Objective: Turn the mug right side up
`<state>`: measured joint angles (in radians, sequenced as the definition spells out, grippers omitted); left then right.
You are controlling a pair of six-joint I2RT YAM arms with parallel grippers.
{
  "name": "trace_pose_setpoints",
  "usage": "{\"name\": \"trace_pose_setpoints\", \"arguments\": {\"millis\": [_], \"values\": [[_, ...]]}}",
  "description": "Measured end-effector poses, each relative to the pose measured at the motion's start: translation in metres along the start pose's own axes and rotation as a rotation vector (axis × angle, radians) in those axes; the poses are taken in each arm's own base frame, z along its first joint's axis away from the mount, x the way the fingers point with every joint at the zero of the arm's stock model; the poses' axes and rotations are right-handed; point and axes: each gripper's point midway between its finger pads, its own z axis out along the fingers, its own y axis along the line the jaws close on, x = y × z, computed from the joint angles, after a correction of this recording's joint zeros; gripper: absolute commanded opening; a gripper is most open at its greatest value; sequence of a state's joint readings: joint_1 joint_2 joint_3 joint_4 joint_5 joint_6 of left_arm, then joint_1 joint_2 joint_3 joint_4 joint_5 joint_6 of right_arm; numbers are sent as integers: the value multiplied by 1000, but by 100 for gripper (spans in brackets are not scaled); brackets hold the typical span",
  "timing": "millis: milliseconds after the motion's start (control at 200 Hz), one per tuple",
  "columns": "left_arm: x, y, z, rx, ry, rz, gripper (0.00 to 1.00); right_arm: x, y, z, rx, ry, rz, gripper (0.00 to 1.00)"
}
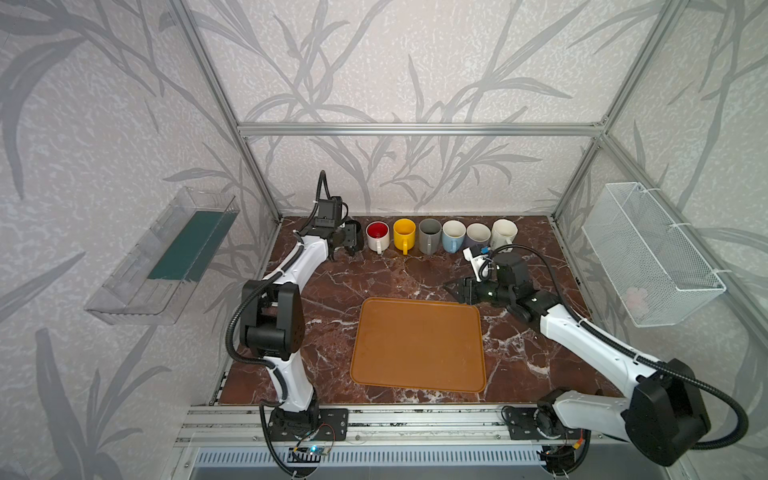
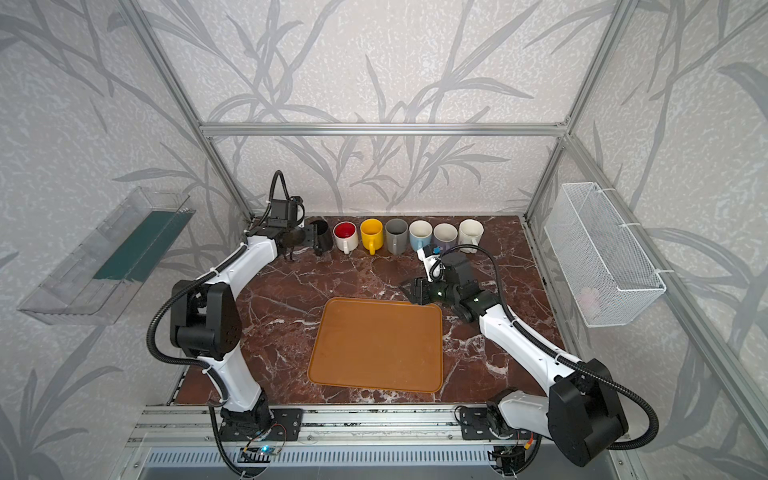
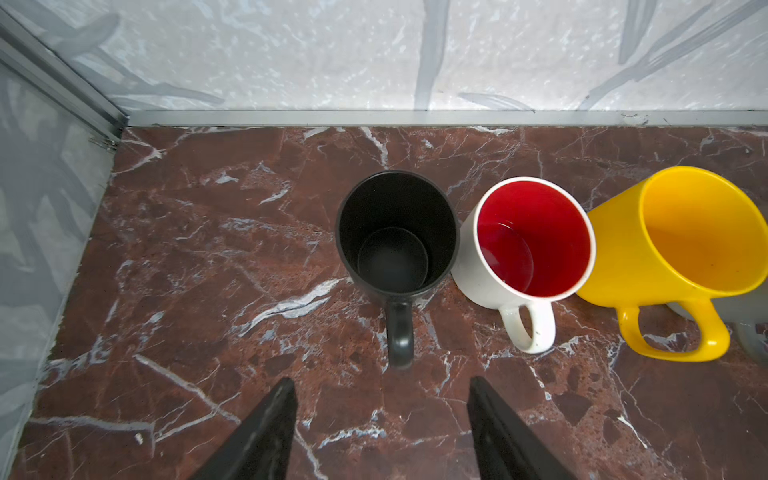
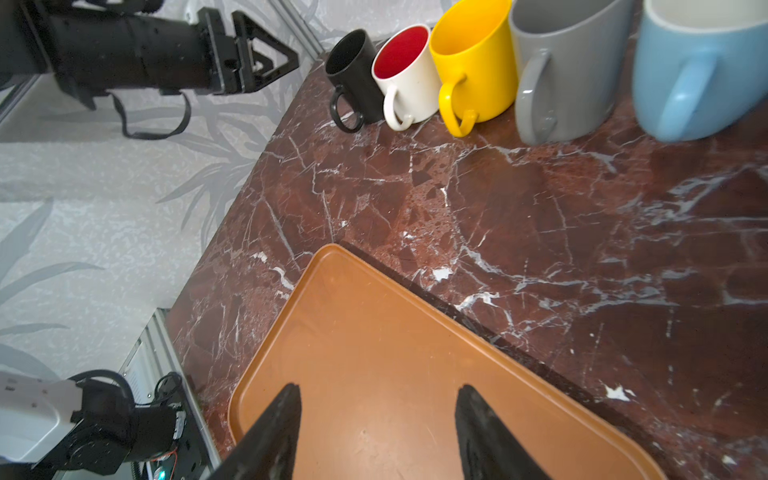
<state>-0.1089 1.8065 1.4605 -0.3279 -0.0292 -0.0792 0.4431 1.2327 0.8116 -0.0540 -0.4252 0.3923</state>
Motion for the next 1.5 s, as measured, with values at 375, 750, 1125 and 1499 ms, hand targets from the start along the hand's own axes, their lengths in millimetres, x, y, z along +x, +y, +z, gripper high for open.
{"name": "trace_pose_setpoints", "arguments": {"millis": [375, 750, 1125, 1499], "values": [[33, 21, -40, -81, -42, -17, 81, -22, -49, -34, 134, -121, 66, 65], [71, 54, -81, -211, -102, -61, 99, -22, -84, -73, 276, -223, 102, 80], [122, 89, -63, -290, -157, -92, 99, -28, -111, -106, 396, -315, 147, 99], [139, 104, -44, -226, -298, -173, 99, -28, -118, -116, 454, -327, 152, 99]]}}
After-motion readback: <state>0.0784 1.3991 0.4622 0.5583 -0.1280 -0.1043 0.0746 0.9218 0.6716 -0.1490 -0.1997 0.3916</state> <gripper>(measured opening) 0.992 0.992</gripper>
